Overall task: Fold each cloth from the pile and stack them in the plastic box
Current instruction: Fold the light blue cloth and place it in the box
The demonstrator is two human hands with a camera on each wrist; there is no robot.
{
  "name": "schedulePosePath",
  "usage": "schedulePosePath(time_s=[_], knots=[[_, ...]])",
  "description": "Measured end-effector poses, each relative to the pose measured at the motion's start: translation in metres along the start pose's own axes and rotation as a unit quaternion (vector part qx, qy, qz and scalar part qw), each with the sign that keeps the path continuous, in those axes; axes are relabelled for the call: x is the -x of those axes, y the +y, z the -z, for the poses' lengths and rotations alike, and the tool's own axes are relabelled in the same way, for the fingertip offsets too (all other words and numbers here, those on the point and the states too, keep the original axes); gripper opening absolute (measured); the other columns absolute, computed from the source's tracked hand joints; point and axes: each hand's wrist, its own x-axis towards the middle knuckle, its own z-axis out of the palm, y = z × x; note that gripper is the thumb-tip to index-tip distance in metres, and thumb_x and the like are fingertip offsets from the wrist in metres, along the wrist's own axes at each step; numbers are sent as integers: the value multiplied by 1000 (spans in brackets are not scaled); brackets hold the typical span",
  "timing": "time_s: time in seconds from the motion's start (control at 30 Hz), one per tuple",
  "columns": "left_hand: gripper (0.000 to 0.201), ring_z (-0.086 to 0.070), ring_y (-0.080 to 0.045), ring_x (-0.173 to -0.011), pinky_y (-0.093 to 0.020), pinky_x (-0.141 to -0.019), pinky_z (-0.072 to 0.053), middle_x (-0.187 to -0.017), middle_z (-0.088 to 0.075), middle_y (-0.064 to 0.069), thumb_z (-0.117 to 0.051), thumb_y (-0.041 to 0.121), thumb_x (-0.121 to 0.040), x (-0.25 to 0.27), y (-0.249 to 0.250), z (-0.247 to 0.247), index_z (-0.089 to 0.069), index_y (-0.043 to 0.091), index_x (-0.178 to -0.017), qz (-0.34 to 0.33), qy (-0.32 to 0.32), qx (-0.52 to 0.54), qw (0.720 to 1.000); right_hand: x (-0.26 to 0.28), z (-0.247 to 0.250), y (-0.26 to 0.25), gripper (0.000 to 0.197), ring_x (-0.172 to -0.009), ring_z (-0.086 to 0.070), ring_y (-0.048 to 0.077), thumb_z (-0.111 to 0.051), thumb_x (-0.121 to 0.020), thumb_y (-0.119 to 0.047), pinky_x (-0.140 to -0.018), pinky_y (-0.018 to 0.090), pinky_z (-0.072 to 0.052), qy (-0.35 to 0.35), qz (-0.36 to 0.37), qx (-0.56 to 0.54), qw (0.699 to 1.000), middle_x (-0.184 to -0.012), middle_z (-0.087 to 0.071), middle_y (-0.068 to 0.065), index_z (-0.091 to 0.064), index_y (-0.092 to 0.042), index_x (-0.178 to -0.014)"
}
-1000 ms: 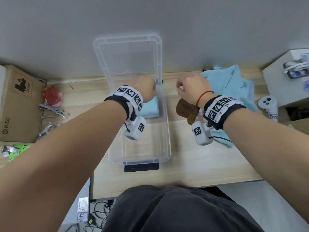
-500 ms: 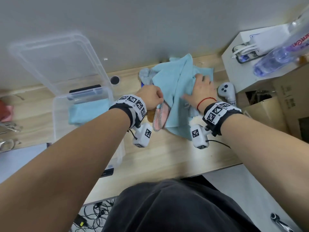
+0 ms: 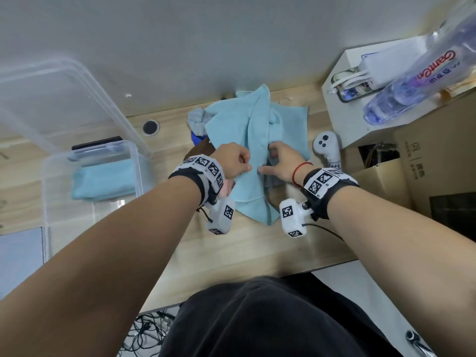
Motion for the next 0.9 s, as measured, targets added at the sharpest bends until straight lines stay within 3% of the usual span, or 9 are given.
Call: schedulePosePath(time_s=[0.07,0.17,0.33,0.47,0.57,0.67,0.73,0.8,0.9], knots=[[12,-53,-14,-78,-24,-72,-38,-85,-59,4,-66,26,-87,3,4,5,-56,19,-85,-22,10,21,999,3,4,-2,48,-95,-57,13,-82,-74,-33,-89,26,-45,-8,6,-55,998,-106,-62,-1,-60,-15,-111],[10,-51,-15,-80,-26,-76,-37,-88,-57,4,-62,24,-90,7,9,16,-54,18,-89,-26,24,36,999,7,13,-17,24,-73,-57,7,-78,-80,-23,-72,19,-45,-28,-10,-197,980,-87,-65,-1,-61,-14,-94],[7,-45,-7,-69,-22,-69,-37,-76,-48,12,-54,16,-95,28,13,34,-48,16,-91,-20,73,97,992,10,25,-52,50,-79,-60,11,-78,-80,-23,-76,26,-48,-18,-57,-333,941,-89,-64,-1,-47,-18,-119],[5,-54,-13,-79,-24,-73,-44,-87,-57,4,-56,16,-94,59,10,46,-51,15,-95,-15,85,107,991,28,29,-79,36,-81,-68,17,-77,-81,-18,-73,28,-54,-63,-34,-380,922,-91,-73,5,-65,-7,-113],[11,-52,-13,-83,-21,-70,-38,-90,-58,3,-61,20,-92,88,2,52,-60,12,-100,-15,53,54,997,44,31,-104,44,-88,-68,21,-77,-79,-10,-76,30,-57,-43,-23,-428,903,-105,-71,14,-62,-2,-121],[13,-58,-10,-82,-16,-70,-46,-90,-64,6,-66,24,-89,119,-5,55,-67,14,-97,-13,-23,34,999,66,31,-130,48,-84,-62,10,-72,-81,2,-72,17,-53,-12,45,-362,931,-98,-65,9,-57,-8,-125],[21,-61,-12,-91,-21,-79,-50,-97,-65,5,-69,26,-87,141,-13,53,-66,16,-105,1,-20,36,999,87,24,-146,40,-67,-58,8,-68,-82,8,-61,22,-51,-39,92,-322,941,-81,-61,0,-59,-14,-114],[38,-57,-16,-105,-26,-92,-46,-109,-60,3,-70,21,-86,157,-21,53,-58,16,-121,5,47,43,998,107,20,-160,36,-55,-52,7,-68,-83,8,-50,21,-45,-63,118,-294,946,-74,-55,-3,-58,-17,-107],[78,-41,-24,-130,-36,-109,-35,-138,-42,-8,-75,15,-77,180,-38,51,-34,18,-144,-25,166,60,984,139,4,-175,36,-68,-55,17,-71,-82,5,-60,23,-49,-105,150,-250,951,-80,-59,0,-58,-18,-106]])
